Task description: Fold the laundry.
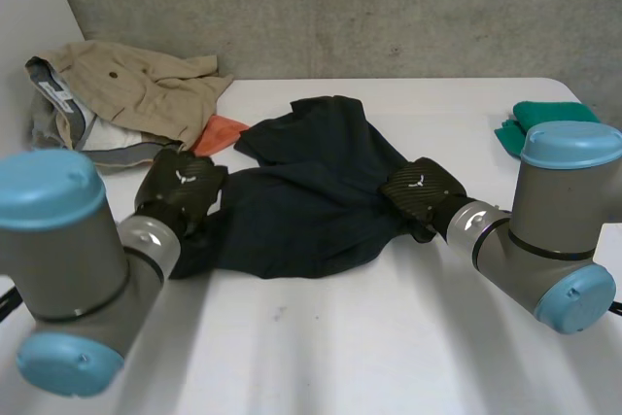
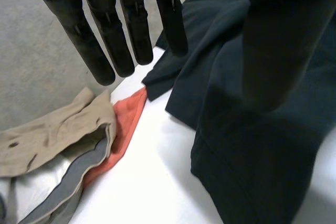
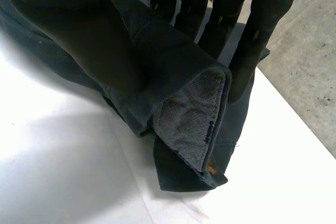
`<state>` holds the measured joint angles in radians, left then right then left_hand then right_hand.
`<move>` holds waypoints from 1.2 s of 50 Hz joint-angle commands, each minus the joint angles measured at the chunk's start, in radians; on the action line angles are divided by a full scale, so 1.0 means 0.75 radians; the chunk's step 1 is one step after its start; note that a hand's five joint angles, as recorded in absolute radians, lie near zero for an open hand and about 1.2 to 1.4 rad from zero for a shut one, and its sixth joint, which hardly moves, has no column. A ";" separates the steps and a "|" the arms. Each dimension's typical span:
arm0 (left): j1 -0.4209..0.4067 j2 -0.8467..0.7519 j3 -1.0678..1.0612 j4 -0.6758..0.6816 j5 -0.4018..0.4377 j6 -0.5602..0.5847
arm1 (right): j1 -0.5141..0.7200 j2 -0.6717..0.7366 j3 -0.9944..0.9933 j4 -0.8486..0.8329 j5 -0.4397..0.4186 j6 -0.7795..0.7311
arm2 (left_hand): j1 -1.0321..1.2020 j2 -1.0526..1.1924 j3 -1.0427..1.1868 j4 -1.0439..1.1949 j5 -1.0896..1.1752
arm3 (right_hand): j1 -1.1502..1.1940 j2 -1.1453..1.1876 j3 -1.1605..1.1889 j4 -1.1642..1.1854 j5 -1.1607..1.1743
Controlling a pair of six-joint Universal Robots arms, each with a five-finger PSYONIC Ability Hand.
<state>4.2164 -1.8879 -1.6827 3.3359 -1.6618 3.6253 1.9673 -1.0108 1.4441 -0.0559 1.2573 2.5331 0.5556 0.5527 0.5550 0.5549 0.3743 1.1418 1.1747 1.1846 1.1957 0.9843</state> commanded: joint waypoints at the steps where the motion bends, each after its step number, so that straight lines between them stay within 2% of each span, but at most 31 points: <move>1: 0.180 -0.109 0.249 -0.256 0.309 -0.033 | -0.001 -0.004 -0.001 0.001 -0.007 0.034 | -0.229 -0.225 -0.228 -0.228 -0.220 | 0.339 0.295 0.282 0.267 0.317; 3: 0.231 -0.229 0.386 -0.369 0.383 -0.031 | -0.001 -0.002 -0.001 0.001 -0.009 0.034 | -0.303 -0.299 -0.302 -0.302 -0.294 | 0.339 0.295 0.282 0.267 0.317; 5: 0.252 -0.289 0.450 -0.422 0.410 -0.031 | -0.003 -0.002 0.001 0.001 -0.009 0.034 | -0.284 -0.280 -0.283 -0.283 -0.275 | 0.339 0.295 0.282 0.267 0.317; 9: 0.299 -0.448 0.597 -0.543 0.481 -0.007 | -0.005 0.002 0.001 -0.003 -0.009 0.030 | -0.054 -0.050 -0.053 -0.053 -0.045 | 0.339 0.295 0.282 0.267 0.317; 13: 0.314 -0.516 0.638 -0.590 0.512 0.020 | -0.007 0.004 0.003 -0.005 -0.007 0.024 | 0.126 0.130 0.127 0.127 0.135 | 0.339 0.295 0.282 0.267 0.317; 16: 0.314 -0.520 0.634 -0.584 0.514 0.024 | -0.007 0.006 0.003 -0.007 -0.007 0.020 | 0.131 0.135 0.132 0.132 0.140 | 0.339 0.295 0.282 0.267 0.317; 19: 0.305 -0.528 0.632 -0.560 0.488 0.028 | -0.007 0.008 0.001 -0.013 -0.009 0.018 | 0.041 0.045 0.042 0.042 0.050 | 0.339 0.295 0.282 0.267 0.317; 22: 0.289 -0.547 0.632 -0.537 0.447 0.030 | -0.007 0.010 0.001 -0.018 -0.007 0.018 | 0.092 0.095 0.092 0.092 0.101 | 0.339 0.295 0.282 0.267 0.317; 23: 0.285 -0.551 0.632 -0.533 0.436 0.034 | -0.007 0.010 0.001 -0.020 -0.005 0.022 | 0.150 0.154 0.151 0.151 0.159 | 0.339 0.295 0.282 0.267 0.317; 24: 0.279 -0.551 0.632 -0.531 0.424 0.044 | -0.011 0.008 -0.003 -0.020 -0.003 0.028 | 0.542 0.546 0.543 0.543 0.551 | 0.339 0.295 0.282 0.267 0.317; 26: 0.273 -0.545 0.630 -0.529 0.412 0.057 | -0.015 0.002 -0.005 -0.020 -0.001 0.028 | 1.095 1.099 1.096 1.096 1.104 | 0.339 0.295 0.282 0.267 0.317; 27: 0.271 -0.537 0.630 -0.529 0.404 0.061 | -0.019 0.000 -0.007 -0.016 -0.001 0.028 | 1.121 1.124 1.121 1.122 1.130 | 0.339 0.295 0.282 0.267 0.317; 30: 0.260 -0.471 0.601 -0.537 0.373 0.057 | -0.013 -0.023 -0.017 -0.005 0.003 0.038 | 1.121 1.125 1.122 1.122 1.130 | 0.339 0.295 0.282 0.267 0.317; 37: 0.205 0.009 0.472 -0.572 0.173 -0.025 | -0.036 -0.241 -0.156 0.103 0.025 0.081 | 1.121 1.125 1.122 1.122 1.130 | 0.339 0.295 0.282 0.267 0.317; 38: 0.197 0.139 0.464 -0.584 0.126 -0.045 | -0.046 -0.304 -0.219 0.134 0.025 0.103 | 1.121 1.125 1.122 1.122 1.130 | 0.339 0.295 0.282 0.267 0.317; 42: 0.189 0.442 0.489 -0.592 0.054 -0.084 | -0.079 -0.393 -0.423 0.252 0.017 0.147 | 1.121 1.125 1.122 1.122 1.130 | 0.339 0.295 0.282 0.267 0.317; 46: 0.199 0.631 0.548 -0.603 0.050 -0.117 | -0.111 -0.377 -0.644 0.383 -0.007 0.159 | 1.121 1.125 1.122 1.122 1.130 | 0.339 0.295 0.282 0.267 0.317; 52: 0.215 0.638 0.618 -0.648 0.025 -0.160 | -0.116 -0.276 -0.853 0.457 -0.026 0.153 | 1.121 1.125 1.122 1.122 1.130 | 0.339 0.295 0.282 0.267 0.317; 60: 0.181 0.386 0.650 -0.685 0.050 -0.224 | -0.079 -0.156 -0.846 0.408 -0.028 0.147 | 1.121 1.125 1.122 1.122 1.130 | 0.339 0.295 0.282 0.267 0.317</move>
<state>4.3710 -1.4549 -1.2095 2.8324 -1.6399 3.4876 1.8843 -1.1890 0.7870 0.2899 1.2360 2.6453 1.1599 1.1951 1.1944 1.1980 0.9720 1.1418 1.1747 1.1893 1.1983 0.9943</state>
